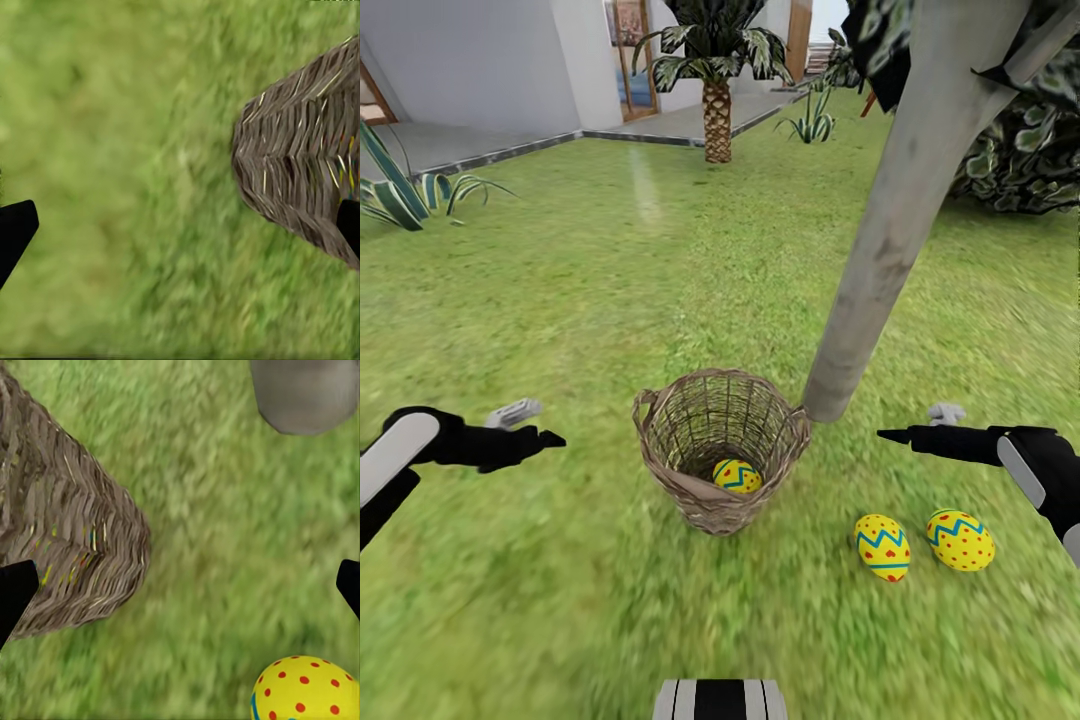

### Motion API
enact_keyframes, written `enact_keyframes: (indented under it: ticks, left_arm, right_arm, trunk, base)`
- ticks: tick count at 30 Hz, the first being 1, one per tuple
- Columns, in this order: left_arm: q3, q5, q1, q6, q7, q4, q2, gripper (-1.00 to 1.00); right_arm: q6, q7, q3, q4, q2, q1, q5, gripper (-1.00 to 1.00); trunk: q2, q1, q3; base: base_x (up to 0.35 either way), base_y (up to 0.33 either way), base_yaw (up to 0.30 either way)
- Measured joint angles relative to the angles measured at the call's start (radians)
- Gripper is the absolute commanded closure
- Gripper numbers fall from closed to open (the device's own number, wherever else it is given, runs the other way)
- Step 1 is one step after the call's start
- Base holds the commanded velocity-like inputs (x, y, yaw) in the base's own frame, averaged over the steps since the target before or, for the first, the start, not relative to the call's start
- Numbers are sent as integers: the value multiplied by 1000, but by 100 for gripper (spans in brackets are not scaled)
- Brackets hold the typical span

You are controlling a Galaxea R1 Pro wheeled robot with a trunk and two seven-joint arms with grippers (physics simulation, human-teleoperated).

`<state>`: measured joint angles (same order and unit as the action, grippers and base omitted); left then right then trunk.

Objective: Take the three Easter eggs out of the wicker basket on the lawn in the garden, then place them on the lawn next to a single tree (choose any tree) so that all three eggs are next to the same tree and none are left in the basket.

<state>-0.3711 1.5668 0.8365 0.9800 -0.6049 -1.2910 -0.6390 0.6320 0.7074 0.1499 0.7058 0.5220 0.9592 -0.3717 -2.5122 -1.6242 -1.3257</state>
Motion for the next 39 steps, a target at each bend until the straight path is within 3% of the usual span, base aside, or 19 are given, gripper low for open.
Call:
enact_keyframes:
  ticks: [6,11,16,28,31,32,33,39]
  left_arm:
    - [1,0,0,1,-4,9,5,-100]
    - [-1,0,0,1,-9,10,64,-100]
    - [-1,-1,0,2,-22,10,93,-100]
    - [-2,0,0,3,-33,11,105,-100]
    - [-2,0,1,3,-36,12,113,-100]
    - [-3,0,1,3,-38,12,124,-100]
    - [-3,-1,0,4,-39,12,127,-100]
    - [-3,-2,1,4,-40,13,132,-100]
  right_arm:
    - [0,0,-1,3,1,0,0,-100]
    - [1,1,-1,2,0,0,0,-100]
    - [1,1,-2,2,2,0,-1,-100]
    - [59,28,-2,40,10,0,-12,-100]
    - [75,79,-2,56,12,-1,-14,-100]
    - [82,158,-3,64,11,-2,-16,-100]
    - [83,193,-3,66,11,-2,-15,-100]
    - [85,310,-3,69,10,-3,-13,-100]
  trunk:
    - [1,3,23]
    - [3,5,43]
    - [4,7,62]
    - [7,13,108]
    - [7,14,120]
    - [7,14,124]
    - [8,15,128]
    - [9,18,151]
  base:
    - [0,0,0]
    - [0,0,0]
    - [0,0,0]
    - [0,0,0]
    - [0,0,0]
    - [0,0,0]
    - [0,0,0]
    - [0,0,0]
